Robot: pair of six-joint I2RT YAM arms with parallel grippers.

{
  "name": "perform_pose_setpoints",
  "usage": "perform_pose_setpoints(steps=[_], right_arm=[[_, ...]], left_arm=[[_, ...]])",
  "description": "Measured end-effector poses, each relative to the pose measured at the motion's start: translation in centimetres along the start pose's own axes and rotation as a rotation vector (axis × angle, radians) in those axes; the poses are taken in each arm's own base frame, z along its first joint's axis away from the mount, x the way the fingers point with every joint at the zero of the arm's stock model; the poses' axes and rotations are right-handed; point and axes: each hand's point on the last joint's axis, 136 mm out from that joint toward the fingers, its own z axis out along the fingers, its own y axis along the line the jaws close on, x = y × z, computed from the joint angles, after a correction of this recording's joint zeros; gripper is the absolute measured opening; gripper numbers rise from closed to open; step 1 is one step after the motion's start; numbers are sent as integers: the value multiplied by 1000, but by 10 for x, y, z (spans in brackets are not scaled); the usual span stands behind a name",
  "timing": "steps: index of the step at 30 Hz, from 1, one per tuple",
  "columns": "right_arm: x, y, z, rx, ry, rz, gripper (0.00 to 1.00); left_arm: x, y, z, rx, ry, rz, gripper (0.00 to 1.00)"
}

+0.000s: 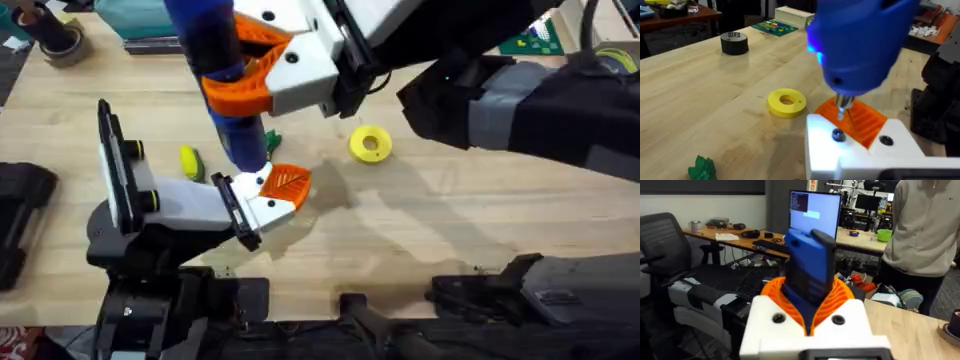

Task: Pick up the gripper from the table and insert it into the empty holder that is missing its gripper. Then pick up a screw, insert it into the mounting hole, and use the screwdriver to tighten it. Finally, clean up the table by picking up the vegetable and placing it into the bucket.

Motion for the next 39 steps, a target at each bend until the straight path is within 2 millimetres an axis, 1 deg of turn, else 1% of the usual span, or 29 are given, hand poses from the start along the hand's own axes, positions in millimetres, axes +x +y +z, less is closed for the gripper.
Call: perform_pose_setpoints(steps=[11,24,39], right_arm=[[10,2,-2,3,9,10,24],[14,2,-3,5,14,8,24],[14,2,-3,5,13,8,24]], left_arm=[[0,0,0,0,0,0,4],[0,0,0,0,0,0,4],[0,0,0,0,0,0,4]])
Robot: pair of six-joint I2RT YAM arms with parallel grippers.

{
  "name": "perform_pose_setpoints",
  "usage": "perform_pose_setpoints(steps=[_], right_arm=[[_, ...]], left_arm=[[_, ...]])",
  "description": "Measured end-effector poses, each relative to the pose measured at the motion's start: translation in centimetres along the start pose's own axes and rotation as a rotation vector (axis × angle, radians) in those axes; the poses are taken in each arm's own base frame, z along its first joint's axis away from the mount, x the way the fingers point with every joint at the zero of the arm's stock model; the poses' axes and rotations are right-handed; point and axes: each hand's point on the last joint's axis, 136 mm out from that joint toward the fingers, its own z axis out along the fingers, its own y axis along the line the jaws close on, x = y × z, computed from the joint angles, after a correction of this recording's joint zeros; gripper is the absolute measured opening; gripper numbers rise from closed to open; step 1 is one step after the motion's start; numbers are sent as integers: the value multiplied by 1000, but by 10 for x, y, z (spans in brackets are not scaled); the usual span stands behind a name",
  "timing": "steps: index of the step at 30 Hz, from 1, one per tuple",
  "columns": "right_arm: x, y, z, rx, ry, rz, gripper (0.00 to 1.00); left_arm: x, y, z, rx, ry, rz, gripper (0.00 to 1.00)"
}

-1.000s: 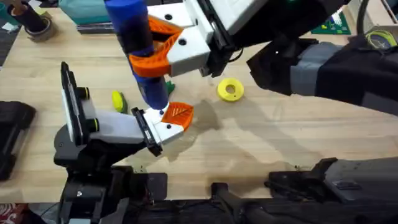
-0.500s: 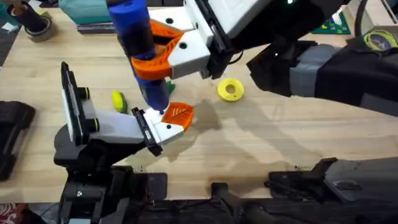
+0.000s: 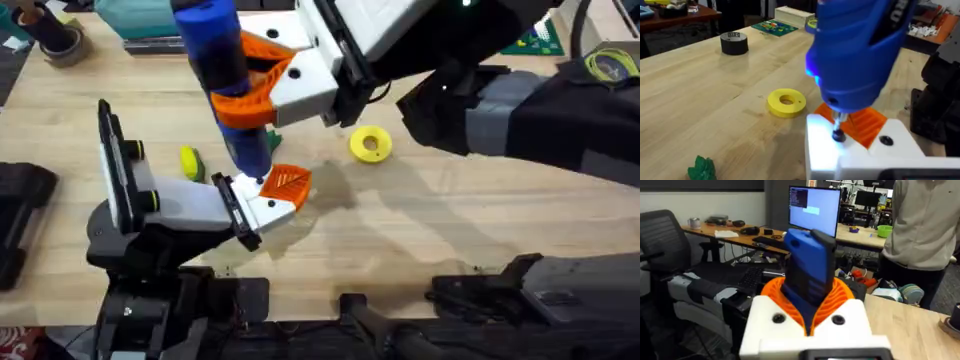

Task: Pick up the gripper from the table and insert it into the empty holder that is missing its gripper. Then pick up a screw, insert it into the mounting hole, and use the screwdriver to tighten it. Finally, clean up the table by picking up the vegetable and placing it into the bucket.

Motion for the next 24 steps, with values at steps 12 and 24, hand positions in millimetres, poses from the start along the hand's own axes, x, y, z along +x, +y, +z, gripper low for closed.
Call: perform_pose_setpoints(steps=[12,24], right_arm=[[0,0,0,0,0,23,24],[1,2,0,-12,6,15,24]], left_arm=[[0,0,0,0,0,0,4],[0,0,0,0,0,0,4]])
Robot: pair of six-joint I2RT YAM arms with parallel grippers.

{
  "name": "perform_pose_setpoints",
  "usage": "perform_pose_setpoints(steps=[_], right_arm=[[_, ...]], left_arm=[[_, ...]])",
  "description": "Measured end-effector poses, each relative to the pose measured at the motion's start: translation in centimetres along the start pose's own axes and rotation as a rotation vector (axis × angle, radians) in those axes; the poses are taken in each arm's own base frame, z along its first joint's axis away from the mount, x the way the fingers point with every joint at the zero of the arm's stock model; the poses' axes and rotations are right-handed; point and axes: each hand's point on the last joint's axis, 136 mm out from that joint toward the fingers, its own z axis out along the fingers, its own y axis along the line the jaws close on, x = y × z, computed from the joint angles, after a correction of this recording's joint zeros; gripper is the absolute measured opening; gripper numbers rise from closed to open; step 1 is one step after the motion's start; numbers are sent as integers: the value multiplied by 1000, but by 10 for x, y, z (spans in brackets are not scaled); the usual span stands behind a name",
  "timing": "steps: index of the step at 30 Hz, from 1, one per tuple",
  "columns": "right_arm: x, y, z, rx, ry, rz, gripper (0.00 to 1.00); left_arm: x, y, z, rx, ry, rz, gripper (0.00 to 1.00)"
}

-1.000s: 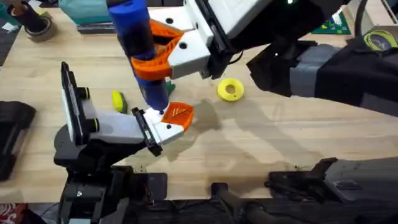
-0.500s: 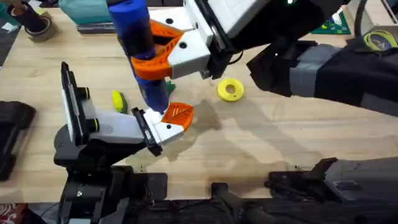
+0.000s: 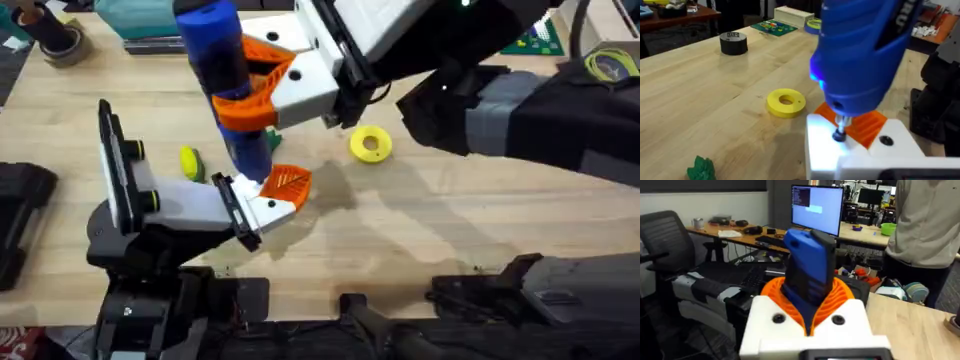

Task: Pick up the gripper from the table and insert it into the empty holder that is missing its gripper. Then pick up a screw, insert it into the mounting hole, and use the screwdriver to tighten it. Finally, clean up the table by picking up the vegetable and placing it into the bucket.

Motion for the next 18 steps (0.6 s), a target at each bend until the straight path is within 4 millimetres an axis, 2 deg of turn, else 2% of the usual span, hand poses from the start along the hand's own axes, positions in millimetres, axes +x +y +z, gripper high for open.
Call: perform_pose_setpoints(steps=[18], right_arm=[[4,-1,0,0,12,-6,24]], left_arm=[[0,0,0,1,0,-2,4]])
